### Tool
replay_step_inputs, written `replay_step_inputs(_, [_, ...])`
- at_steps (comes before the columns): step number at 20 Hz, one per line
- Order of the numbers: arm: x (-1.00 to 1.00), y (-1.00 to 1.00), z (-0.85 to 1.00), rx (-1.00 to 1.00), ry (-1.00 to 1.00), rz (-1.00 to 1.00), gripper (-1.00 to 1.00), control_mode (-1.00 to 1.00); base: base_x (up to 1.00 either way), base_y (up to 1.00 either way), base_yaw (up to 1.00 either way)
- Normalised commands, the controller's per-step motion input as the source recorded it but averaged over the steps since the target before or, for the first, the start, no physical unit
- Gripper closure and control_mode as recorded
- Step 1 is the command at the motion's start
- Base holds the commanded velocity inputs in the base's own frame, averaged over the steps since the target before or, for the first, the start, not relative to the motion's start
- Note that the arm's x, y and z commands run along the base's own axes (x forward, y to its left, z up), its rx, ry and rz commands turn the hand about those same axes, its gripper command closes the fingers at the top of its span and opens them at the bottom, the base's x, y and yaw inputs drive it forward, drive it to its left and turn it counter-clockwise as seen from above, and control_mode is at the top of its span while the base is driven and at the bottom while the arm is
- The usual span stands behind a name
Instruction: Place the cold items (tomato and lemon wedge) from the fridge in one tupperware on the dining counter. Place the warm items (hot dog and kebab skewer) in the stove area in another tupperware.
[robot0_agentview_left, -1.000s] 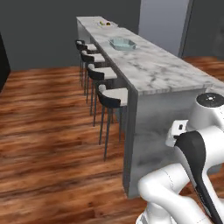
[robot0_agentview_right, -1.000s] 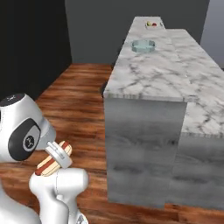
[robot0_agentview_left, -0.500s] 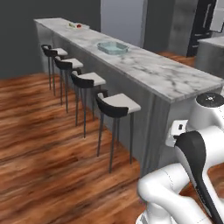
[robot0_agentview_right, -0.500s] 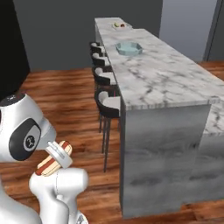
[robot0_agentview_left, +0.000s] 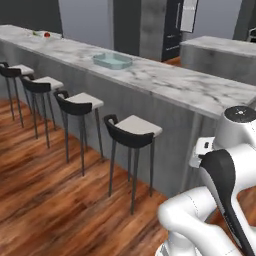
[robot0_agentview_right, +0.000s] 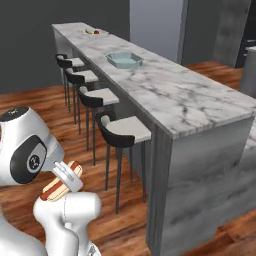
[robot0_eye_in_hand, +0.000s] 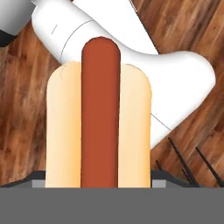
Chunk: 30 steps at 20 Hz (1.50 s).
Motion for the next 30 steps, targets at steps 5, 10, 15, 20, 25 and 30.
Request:
replay_step_inputs(5, [0.0,0.0,0.0,0.0,0.0,0.0,1.0,1.0,0.53,1.0,-0.46])
replay_step_inputs(10, [0.0,0.0,0.0,0.0,0.0,0.0,1.0,1.0,0.5,0.99,-0.43])
replay_step_inputs(15, [0.0,0.0,0.0,0.0,0.0,0.0,1.0,1.0,0.46,0.96,-0.44])
replay_step_inputs(20, [0.0,0.0,0.0,0.0,0.0,0.0,1.0,1.0,0.45,0.91,-0.43])
replay_step_inputs(25, [0.0,0.0,0.0,0.0,0.0,0.0,1.0,1.0,0.35,0.85,-0.42])
replay_step_inputs(30, [0.0,0.0,0.0,0.0,0.0,0.0,1.0,1.0,0.29,0.66,-0.43])
